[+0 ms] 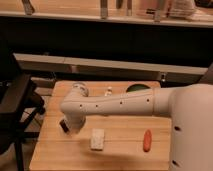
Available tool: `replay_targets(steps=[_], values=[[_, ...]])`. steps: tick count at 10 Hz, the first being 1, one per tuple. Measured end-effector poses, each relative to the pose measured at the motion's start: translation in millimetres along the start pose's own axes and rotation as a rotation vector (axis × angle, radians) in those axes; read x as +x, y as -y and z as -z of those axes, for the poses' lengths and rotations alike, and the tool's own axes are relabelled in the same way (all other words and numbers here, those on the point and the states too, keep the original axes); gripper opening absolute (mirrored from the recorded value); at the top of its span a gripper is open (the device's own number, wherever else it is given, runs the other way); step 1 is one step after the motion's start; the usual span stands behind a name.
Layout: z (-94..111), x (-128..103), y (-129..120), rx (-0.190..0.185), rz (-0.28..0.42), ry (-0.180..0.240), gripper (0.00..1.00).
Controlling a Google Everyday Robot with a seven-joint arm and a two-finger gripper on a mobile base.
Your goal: Knock the eraser over
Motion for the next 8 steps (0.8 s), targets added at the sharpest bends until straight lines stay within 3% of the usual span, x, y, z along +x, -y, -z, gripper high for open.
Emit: replay_targets(steps=[8], values=[[0,-2,20,0.0,0.061,-0.015,0.01]])
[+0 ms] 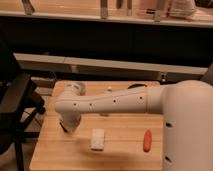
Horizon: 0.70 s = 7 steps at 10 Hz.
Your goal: Knock the eraser over
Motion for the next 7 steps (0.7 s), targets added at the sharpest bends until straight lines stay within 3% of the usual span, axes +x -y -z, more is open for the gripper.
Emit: replay_targets(steps=[7], values=[[2.5,1.2,9.9,-0.009,0.02,-0.018,0.01]])
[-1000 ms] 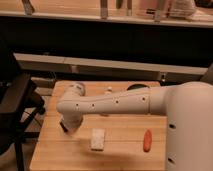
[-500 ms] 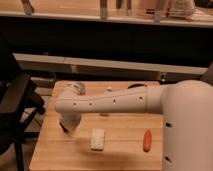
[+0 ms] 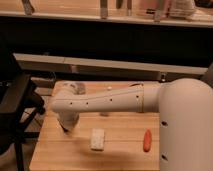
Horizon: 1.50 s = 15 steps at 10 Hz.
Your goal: Knock the eraser over
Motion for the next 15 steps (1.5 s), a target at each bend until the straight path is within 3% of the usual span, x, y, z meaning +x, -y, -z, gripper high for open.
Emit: replay_targets(steps=[15], values=[[5,0,15,0.01,0.058,0.014,0.01]])
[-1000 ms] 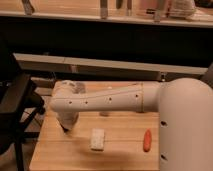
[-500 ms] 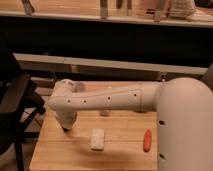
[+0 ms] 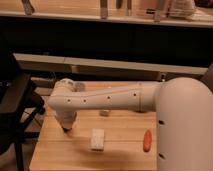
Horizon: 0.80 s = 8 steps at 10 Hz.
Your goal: Knock the eraser over
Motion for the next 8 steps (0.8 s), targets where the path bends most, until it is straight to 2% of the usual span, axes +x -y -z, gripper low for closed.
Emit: replay_targets(steps=[8], values=[[0.7,2.2,5.7,0.0,0.022,-0.001,0.01]])
